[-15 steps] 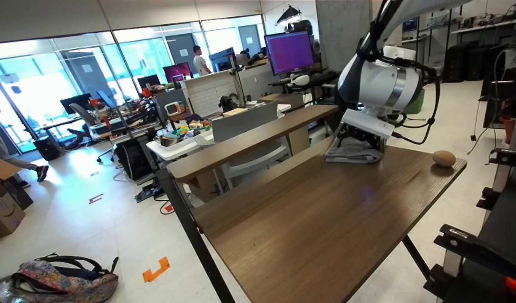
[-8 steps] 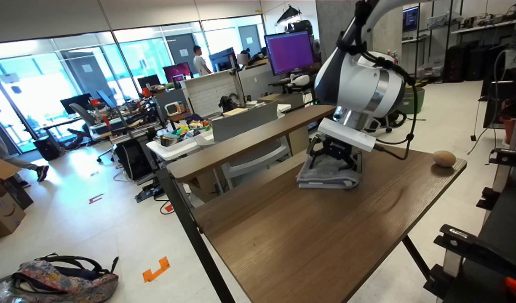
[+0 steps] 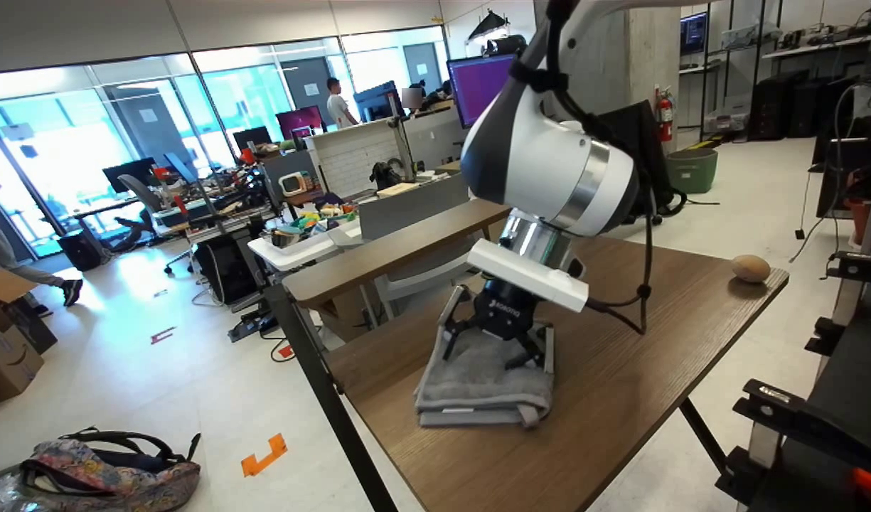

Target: Move the brown object forward then use the towel to wipe the table

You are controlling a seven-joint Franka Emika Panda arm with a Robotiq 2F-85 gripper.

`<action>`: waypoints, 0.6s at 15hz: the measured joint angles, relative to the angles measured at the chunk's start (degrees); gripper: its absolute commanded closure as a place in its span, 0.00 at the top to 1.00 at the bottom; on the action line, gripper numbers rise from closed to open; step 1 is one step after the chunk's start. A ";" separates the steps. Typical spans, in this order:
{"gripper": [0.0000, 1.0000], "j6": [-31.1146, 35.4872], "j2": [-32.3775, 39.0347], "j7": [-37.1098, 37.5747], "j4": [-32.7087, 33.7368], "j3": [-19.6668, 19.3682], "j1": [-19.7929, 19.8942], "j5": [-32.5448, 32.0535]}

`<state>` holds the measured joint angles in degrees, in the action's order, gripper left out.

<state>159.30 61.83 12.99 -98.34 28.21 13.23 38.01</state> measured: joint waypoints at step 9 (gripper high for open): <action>1.00 0.60 4.27 5.98 12.61 -5.17 -10.37 3.04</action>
<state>159.90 66.10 18.97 -85.73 23.04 2.86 41.04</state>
